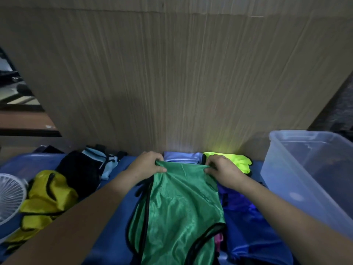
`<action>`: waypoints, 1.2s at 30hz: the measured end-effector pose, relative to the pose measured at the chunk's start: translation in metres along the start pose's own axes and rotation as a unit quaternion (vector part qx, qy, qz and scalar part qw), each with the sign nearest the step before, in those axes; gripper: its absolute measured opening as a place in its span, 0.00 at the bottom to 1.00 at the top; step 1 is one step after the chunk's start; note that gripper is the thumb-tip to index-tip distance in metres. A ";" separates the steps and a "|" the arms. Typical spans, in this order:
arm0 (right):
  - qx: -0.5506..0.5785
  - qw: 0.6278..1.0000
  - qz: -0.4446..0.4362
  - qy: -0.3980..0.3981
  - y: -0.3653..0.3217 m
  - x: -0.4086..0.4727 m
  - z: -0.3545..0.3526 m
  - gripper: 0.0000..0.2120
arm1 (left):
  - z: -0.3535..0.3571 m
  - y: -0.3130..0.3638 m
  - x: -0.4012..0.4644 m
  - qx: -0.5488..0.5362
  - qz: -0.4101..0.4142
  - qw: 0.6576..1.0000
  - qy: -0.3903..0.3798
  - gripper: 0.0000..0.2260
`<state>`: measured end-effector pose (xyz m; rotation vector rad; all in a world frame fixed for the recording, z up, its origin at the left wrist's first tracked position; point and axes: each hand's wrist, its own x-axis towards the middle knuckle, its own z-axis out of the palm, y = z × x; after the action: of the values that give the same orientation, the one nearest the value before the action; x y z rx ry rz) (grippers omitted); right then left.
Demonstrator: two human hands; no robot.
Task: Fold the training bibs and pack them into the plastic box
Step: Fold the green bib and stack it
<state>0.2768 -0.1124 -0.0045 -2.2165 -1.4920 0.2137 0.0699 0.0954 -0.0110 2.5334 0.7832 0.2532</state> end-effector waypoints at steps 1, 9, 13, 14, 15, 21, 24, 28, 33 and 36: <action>0.009 1.000 0.000 0.004 -0.004 -0.003 -0.003 0.07 | -0.006 0.002 -0.004 -0.005 -0.002 1.000 0.007 0.08; 0.122 0.992 -0.011 0.029 -0.044 -0.034 -0.047 0.09 | -0.070 0.038 -0.050 0.013 0.052 0.999 0.006 0.07; 0.174 0.983 -0.052 0.001 -0.077 -0.067 -0.087 0.09 | -0.110 0.065 -0.089 0.049 0.094 0.994 -0.004 0.06; 0.179 0.982 -0.056 -0.004 -0.085 -0.076 -0.099 0.08 | -0.122 0.073 -0.099 0.049 0.108 0.993 -0.007 0.05; 0.180 0.982 -0.057 -0.006 -0.091 -0.084 -0.110 0.07 | -0.134 0.082 -0.109 0.045 0.121 0.992 -0.011 0.05; 0.194 0.974 -0.093 0.068 -0.129 -0.124 -0.175 0.11 | -0.201 0.139 -0.157 0.048 0.169 0.984 0.018 0.04; 0.186 0.970 -0.111 0.108 -0.148 -0.138 -0.204 0.11 | -0.228 0.165 -0.174 0.054 0.180 0.982 0.035 0.04; 0.178 0.969 -0.128 0.115 -0.158 -0.151 -0.223 0.08 | -0.247 0.184 -0.192 0.067 0.184 0.979 0.046 0.04; 0.195 0.963 -0.145 0.114 -0.165 -0.163 -0.231 0.08 | -0.253 0.189 -0.205 0.063 0.187 0.979 0.053 0.05; 0.190 0.965 -0.141 0.115 -0.164 -0.161 -0.230 0.08 | -0.252 0.189 -0.201 0.056 0.181 0.981 0.043 0.04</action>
<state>0.1609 -0.2738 0.2532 -1.6494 -1.4738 0.1321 -0.0806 -0.0593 0.2942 2.7771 0.3691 0.4507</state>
